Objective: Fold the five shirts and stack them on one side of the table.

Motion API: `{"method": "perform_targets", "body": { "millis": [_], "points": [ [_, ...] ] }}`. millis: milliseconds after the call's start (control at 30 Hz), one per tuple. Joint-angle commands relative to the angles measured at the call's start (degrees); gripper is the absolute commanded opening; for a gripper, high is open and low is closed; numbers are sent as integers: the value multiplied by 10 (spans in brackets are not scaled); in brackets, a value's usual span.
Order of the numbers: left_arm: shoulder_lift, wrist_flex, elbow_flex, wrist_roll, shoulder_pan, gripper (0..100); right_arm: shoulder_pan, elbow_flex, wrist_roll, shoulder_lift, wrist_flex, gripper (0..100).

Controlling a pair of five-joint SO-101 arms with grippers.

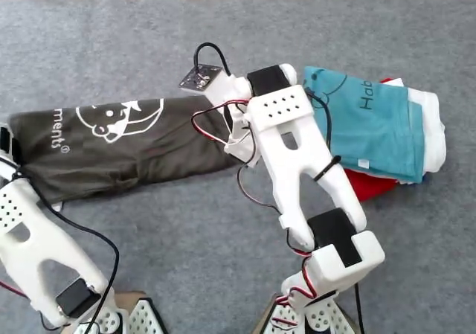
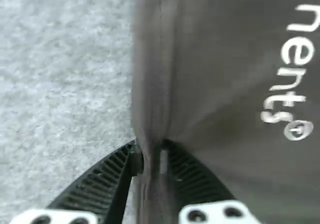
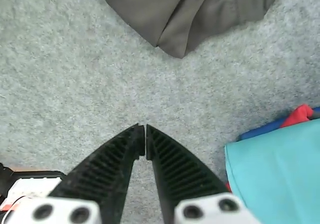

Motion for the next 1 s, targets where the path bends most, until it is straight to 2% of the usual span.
{"method": "perform_targets", "body": {
  "millis": [0, 100, 333, 600, 733, 967],
  "points": [
    [-2, -5, -2, -9, -7, 29, 3, 0, -3, -31, -4, 15],
    [-5, -4, -14, -9, -24, 28, 3, 0, -3, -32, -4, 15],
    [-5, 41, -162, 3, -71, 28, 3, -2, -4, -29, -8, 15],
    [-15, 59, -250, 18, -44, 28, -9, -28, -1, -47, 3, 15],
    [-51, 60, -204, 29, -5, 28, -5, -57, -1, -71, 4, 15],
    [-154, 60, -35, 46, 86, 28, 25, -100, 26, -85, 10, 15]
  ]
}}
